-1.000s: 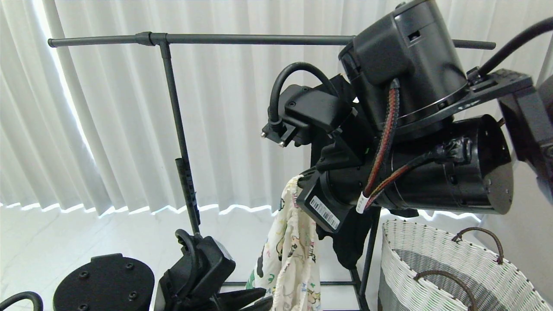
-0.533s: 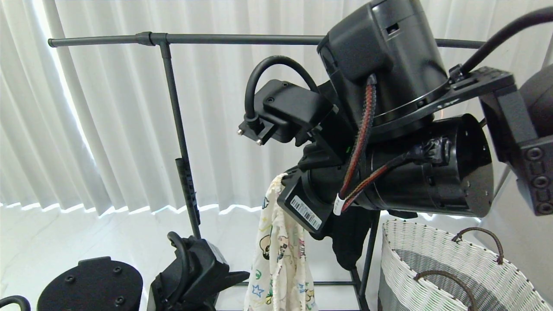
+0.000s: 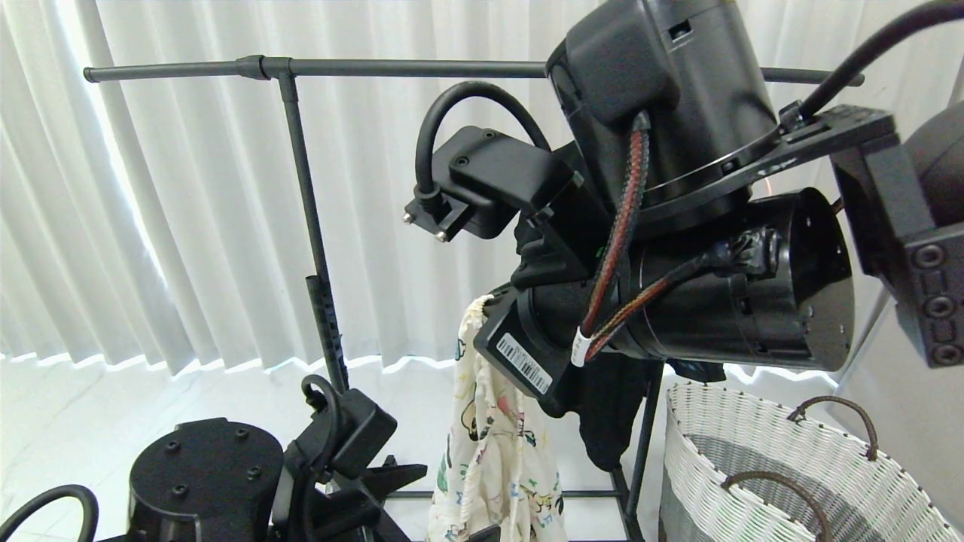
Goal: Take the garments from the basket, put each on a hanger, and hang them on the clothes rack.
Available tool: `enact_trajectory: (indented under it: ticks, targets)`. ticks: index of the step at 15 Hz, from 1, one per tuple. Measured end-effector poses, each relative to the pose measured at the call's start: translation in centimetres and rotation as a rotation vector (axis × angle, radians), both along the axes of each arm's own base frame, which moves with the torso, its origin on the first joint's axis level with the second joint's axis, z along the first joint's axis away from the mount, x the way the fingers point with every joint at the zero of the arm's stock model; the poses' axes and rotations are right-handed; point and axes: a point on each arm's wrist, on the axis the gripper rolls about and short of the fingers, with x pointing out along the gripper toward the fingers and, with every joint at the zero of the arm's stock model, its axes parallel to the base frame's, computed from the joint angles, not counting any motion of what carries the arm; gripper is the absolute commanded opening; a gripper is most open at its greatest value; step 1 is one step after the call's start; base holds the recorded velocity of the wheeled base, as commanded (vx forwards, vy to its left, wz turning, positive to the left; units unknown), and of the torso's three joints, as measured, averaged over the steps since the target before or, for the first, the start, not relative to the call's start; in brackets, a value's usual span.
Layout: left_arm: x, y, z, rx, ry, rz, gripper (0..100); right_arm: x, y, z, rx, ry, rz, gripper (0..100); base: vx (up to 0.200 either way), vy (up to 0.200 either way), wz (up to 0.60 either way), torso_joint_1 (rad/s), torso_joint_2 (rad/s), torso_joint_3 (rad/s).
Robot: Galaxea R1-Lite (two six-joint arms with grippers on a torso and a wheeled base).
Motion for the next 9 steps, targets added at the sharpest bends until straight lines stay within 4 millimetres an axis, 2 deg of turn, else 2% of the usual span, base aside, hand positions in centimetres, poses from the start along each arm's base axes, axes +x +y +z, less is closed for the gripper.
enact_trajectory:
  ticks: [2, 6, 9]
  targets:
    - [0.1, -0.2, -0.6, 0.015, 0.024, 0.015, 100, -0.1, 0.1, 0.0, 0.002, -0.001, 0.002, 0, 0.000, 0.000, 0.00, 0.000, 0.00, 0.000]
    - [0.1, 1.7, -3.4, 0.170, 0.069, 0.178, 100, -0.1, 0.0, 0.2, 0.004, -0.004, 0.001, 0, 0.000, 0.000, 0.00, 0.000, 0.00, 0.000]
    - [-0.5, 2.4, -4.2, 0.203, 0.090, 0.188, 100, -0.2, -0.1, 0.2, -0.014, 0.003, -0.001, 0, 0.000, 0.000, 0.00, 0.000, 0.00, 0.000]
